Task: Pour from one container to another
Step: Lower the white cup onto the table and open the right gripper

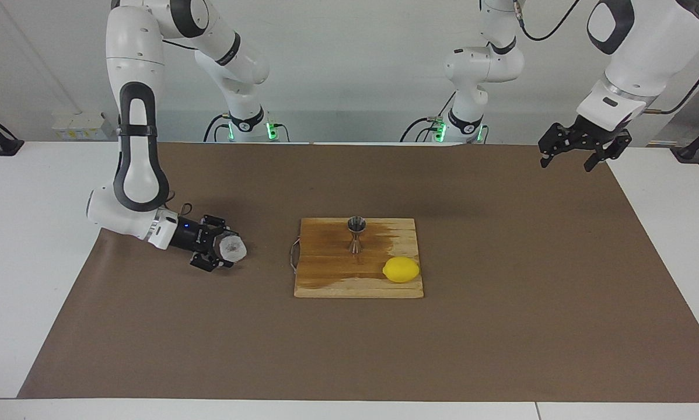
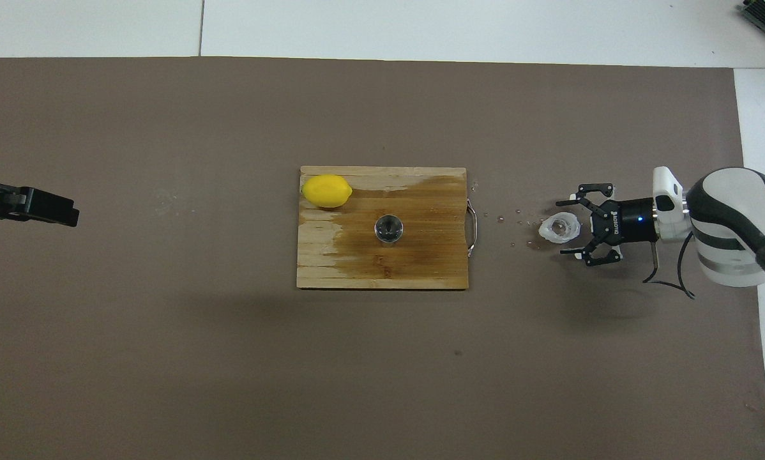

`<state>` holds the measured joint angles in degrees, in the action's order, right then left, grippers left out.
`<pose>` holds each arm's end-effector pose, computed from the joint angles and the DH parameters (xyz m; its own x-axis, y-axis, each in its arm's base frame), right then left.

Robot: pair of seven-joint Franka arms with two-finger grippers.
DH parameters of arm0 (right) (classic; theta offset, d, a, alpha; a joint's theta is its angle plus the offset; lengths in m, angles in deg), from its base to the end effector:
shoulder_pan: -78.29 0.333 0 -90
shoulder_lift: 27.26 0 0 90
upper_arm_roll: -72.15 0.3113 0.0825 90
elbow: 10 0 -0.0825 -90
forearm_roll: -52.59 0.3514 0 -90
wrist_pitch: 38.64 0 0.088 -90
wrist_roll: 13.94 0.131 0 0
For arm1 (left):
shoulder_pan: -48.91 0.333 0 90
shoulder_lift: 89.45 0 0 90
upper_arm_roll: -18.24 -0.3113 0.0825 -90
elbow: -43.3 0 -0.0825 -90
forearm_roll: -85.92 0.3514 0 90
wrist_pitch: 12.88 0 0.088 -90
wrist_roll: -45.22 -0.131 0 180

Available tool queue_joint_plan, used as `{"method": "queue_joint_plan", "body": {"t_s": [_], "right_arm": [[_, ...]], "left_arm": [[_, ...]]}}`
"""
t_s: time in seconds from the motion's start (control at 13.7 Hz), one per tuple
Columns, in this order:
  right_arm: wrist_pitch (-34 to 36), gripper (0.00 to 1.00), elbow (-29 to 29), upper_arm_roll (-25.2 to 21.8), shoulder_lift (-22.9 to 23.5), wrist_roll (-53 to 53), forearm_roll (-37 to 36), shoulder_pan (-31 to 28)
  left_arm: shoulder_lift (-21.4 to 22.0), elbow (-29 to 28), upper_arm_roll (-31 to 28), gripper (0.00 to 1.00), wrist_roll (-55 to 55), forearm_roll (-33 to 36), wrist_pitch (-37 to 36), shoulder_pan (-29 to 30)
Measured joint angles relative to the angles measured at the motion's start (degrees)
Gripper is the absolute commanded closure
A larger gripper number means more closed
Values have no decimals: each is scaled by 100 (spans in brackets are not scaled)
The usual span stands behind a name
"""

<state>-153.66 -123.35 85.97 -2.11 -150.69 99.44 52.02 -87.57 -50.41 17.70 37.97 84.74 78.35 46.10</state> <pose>0.5511 -0.0638 0.2457 -0.0748 0.6569 0.7503 0.9972 0.0472 0.0581 0.5122 -0.0229 0.5862 0.9863 -0.1649 -0.0078 -0.1647 -0.9861 0.0220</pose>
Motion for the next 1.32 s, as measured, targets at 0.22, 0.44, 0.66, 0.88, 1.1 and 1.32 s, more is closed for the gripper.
{"method": "queue_joint_plan", "body": {"t_s": [0.22, 0.44, 0.66, 0.88, 1.1, 1.32], "right_arm": [[2, 0, 31, -18, -106, 234, -814, -410], [7, 0, 122, -13, -699, 1592, -1870, -542], [220, 0, 116, 36, -1475, 3781, -2800, -382], [243, 0, 91, 46, -1662, 5832, -3552, 13], [235, 0, 88, 50, -1661, 7572, -4270, 428], [241, 0, 84, 54, -1661, 9620, -4690, 906]], "left_arm": [[0, 0, 0, 0, 0, 0, 0, 0], [0, 0, 0, 0, 0, 0, 0, 0], [0, 0, 0, 0, 0, 0, 0, 0], [0, 0, 0, 0, 0, 0, 0, 0], [0, 0, 0, 0, 0, 0, 0, 0], [0, 0, 0, 0, 0, 0, 0, 0]]}}
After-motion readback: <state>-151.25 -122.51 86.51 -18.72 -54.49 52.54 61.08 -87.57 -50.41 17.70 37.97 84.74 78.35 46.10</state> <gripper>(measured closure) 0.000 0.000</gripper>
